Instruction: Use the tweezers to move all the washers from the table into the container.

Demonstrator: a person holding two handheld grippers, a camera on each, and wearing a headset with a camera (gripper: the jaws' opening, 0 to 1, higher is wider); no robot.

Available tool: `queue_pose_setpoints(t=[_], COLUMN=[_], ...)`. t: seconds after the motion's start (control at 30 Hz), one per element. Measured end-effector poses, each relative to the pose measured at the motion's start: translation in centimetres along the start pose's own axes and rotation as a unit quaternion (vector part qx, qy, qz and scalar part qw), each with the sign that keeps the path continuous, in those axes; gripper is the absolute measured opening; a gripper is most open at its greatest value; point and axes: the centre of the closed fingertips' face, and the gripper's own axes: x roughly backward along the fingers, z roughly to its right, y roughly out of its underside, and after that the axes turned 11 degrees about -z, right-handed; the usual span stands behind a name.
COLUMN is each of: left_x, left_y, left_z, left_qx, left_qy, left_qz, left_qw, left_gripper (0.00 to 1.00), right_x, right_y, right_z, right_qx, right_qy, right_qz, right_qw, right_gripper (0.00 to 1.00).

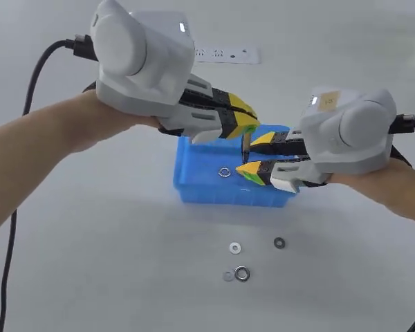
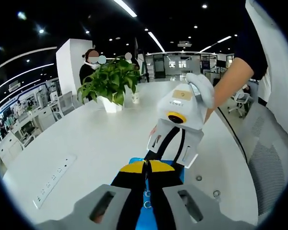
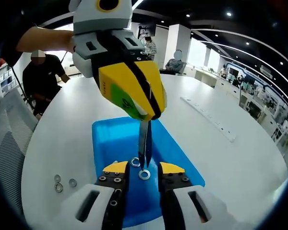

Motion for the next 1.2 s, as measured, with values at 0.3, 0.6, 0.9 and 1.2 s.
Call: queue_pose_setpoints(t=[0.3,0.6,0.9,1.2], left_x=[1.5,3.0,4.2,5.3], left_y=[-0.6,-1.3,-1.3,-1.9], left_z=[0.6,1.3,3.8,6.0], left_qx=[-0.013,-0.024,-0.017,-0.016], left_qy=[-0.01,-0.025,-0.02,-0.022], left_qz=[-0.005,-0.007,-0.007,0.0], left_qw=[0.9999,0.9994,0.9996,0.9996], left_gripper=[0.05,0.05,0.05,0.05], right_x=[2.0,4.1,6.5,9.0], right_y=[-0.2,0.0,0.7,1.4], right_z=[0.3,-0.6,-2.6,-5.2], right_qx=[-0.004,-0.023,-0.022,-0.04], right_qy=[0.02,0.02,0.041,0.042], right_qz=[0.007,0.02,0.022,0.032], right_qw=[0.9998,0.9993,0.9987,0.9978], right_gripper=[0.3,0.41,0.66,0.82])
